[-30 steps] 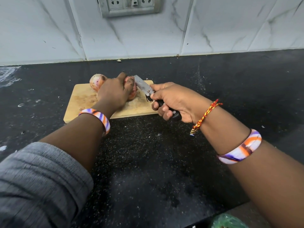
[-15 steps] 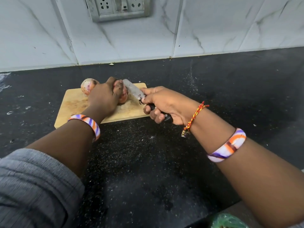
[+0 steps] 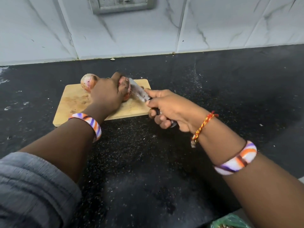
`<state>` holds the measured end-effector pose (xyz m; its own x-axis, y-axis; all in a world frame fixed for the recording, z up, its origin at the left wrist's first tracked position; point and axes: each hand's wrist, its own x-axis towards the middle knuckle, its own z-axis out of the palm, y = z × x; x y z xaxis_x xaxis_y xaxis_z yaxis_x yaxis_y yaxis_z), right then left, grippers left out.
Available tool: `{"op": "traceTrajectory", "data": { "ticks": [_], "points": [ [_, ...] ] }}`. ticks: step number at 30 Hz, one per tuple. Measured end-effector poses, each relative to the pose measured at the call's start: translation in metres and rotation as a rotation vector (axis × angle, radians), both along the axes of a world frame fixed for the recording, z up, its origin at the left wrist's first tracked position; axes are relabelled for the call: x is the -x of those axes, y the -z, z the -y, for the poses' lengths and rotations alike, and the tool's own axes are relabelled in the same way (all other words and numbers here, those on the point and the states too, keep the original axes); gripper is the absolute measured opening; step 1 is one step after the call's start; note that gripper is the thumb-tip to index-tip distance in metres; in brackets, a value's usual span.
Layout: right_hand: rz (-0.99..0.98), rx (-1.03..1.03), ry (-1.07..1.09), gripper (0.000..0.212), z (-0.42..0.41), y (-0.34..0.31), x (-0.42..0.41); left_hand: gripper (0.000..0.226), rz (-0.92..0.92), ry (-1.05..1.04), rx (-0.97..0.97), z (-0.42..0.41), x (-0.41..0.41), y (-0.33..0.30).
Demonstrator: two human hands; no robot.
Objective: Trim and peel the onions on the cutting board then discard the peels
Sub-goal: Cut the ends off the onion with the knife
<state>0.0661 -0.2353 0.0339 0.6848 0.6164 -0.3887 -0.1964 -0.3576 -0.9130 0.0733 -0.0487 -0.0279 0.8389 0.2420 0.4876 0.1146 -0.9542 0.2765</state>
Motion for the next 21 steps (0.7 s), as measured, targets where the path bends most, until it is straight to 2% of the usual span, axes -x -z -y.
{"op": "traceTrajectory", "data": {
  "ticks": [4, 6, 8, 12, 15, 17, 21],
  "points": [
    [0.488, 0.325, -0.162, 0.047, -0.033, -0.006, -0.005, 0.061, 0.01, 0.02, 0.014, -0.001, -0.002, 0.002],
    [0.776, 0.489, -0.21, 0.056, -0.038, 0.009, 0.009, 0.061, 0.016, -0.007, 0.09, -0.006, -0.001, 0.003],
    [0.954, 0.613, -0.223, 0.066, -0.036, 0.026, 0.03, 0.061, 0.031, -0.028, 0.147, -0.008, 0.002, 0.004],
    [1.028, 0.685, -0.192, 0.055, -0.049, 0.03, 0.012, 0.055, -0.008, -0.038, 0.112, -0.002, 0.003, 0.002],
    [1.063, 0.726, -0.276, 0.065, -0.04, 0.035, 0.016, 0.044, -0.038, -0.071, 0.142, -0.005, 0.001, 0.0],
    [1.028, 0.753, -0.333, 0.072, -0.03, 0.039, 0.027, 0.044, -0.032, -0.075, 0.132, -0.007, 0.0, 0.001],
    [0.96, 0.689, -0.276, 0.067, -0.044, 0.028, 0.011, 0.044, -0.053, -0.056, 0.108, -0.005, 0.0, -0.003]
  ]
}}
